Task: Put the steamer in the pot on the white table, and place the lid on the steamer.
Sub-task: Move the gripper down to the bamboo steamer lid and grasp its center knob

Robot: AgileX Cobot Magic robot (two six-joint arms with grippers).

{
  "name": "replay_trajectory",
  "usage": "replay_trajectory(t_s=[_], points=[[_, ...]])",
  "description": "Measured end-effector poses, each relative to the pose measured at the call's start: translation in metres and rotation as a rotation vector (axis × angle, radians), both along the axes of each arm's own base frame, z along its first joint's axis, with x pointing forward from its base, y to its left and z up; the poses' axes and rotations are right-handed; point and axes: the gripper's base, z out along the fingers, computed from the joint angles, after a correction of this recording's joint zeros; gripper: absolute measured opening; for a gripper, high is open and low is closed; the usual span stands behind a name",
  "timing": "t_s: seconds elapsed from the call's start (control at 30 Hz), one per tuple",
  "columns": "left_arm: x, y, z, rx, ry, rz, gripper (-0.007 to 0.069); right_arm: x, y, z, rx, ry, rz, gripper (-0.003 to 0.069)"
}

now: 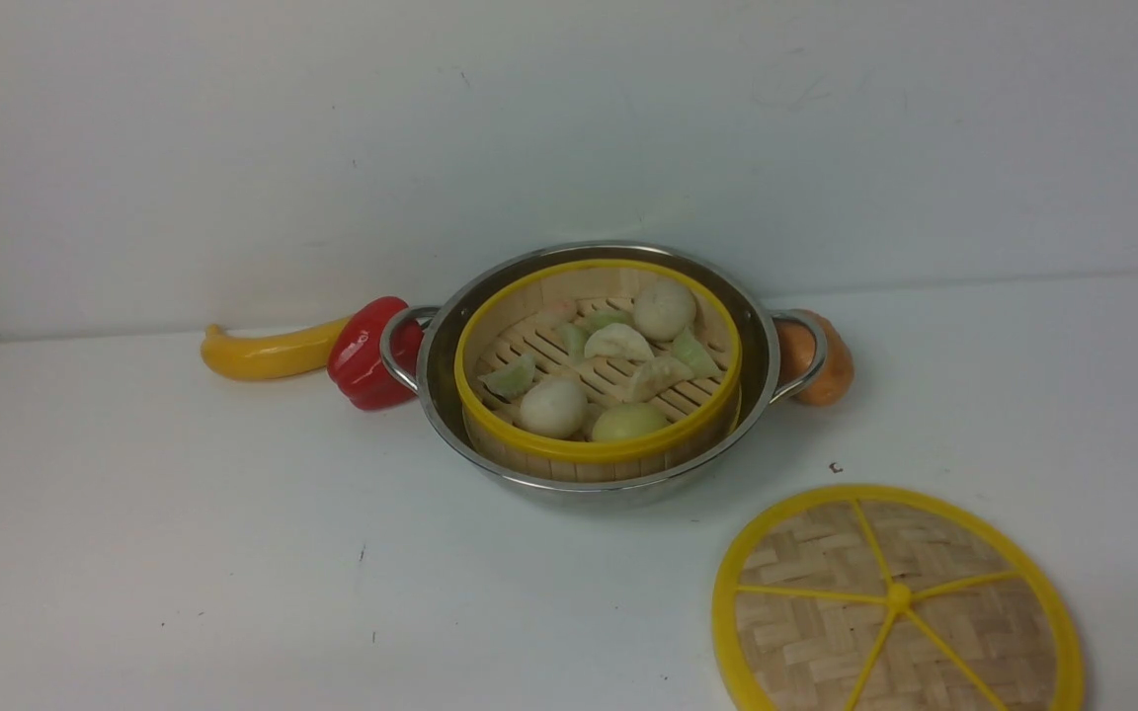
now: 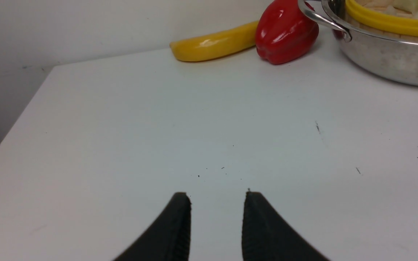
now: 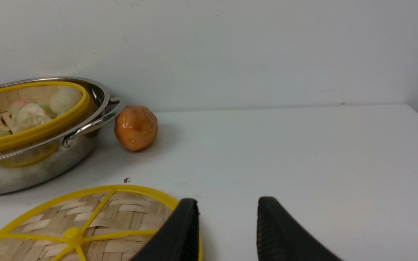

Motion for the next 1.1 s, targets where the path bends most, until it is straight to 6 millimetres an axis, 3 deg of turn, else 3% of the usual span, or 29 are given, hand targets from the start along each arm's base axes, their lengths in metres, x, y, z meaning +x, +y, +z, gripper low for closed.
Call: replay_trajectory(t_s=[0.63,0.8,0.87,1.0,1.03,1.1], points=[[0.0,0.0,0.0,0.0,0.0,0.0,0.0229,0.0,0.0,0.0,0.004,-0.002,0.0,0.0244],[0.0,0.0,0.0,0.0,0.0,0.0,0.023,0.001,0.002,0.007,0.032,-0.069,0.014,0.0244],[0.0,0.0,0.0,0.0,0.0,0.0,0.023,-0.001,0.001,0.016,0.038,-0.092,0.013,0.0244],[0.0,0.0,0.0,0.0,0.0,0.0,0.0232,-0.009,0.0,0.054,0.059,-0.169,0.006,0.0244],[0.0,0.0,0.0,0.0,0.0,0.0,0.0232,-0.009,0.0,0.053,0.061,-0.165,0.005,0.0244],[0.0,0.0,0.0,0.0,0.0,0.0,0.0239,-0.018,-0.001,0.079,0.096,-0.181,-0.003,0.0244]])
